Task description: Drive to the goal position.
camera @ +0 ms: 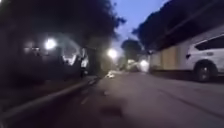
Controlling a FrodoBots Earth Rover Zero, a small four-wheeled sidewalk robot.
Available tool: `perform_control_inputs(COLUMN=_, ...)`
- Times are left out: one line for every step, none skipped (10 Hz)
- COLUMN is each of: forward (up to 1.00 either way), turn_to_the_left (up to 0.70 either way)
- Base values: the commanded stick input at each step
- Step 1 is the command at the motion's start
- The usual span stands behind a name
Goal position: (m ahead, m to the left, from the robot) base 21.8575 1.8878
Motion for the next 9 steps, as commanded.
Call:
perform_control_inputs(forward=0.70, turn_to_the_left=0.00)
perform_control_inputs(forward=0.70, turn_to_the_left=0.00)
perform_control_inputs(forward=0.70, turn_to_the_left=0.00)
perform_control_inputs(forward=0.70, turn_to_the_left=0.00)
perform_control_inputs(forward=0.70, turn_to_the_left=0.00)
perform_control_inputs(forward=0.19, turn_to_the_left=0.00)
perform_control_inputs(forward=0.70, turn_to_the_left=-0.16)
perform_control_inputs(forward=0.70, turn_to_the_left=-0.34)
perform_control_inputs(forward=0.70, turn_to_the_left=-0.33)
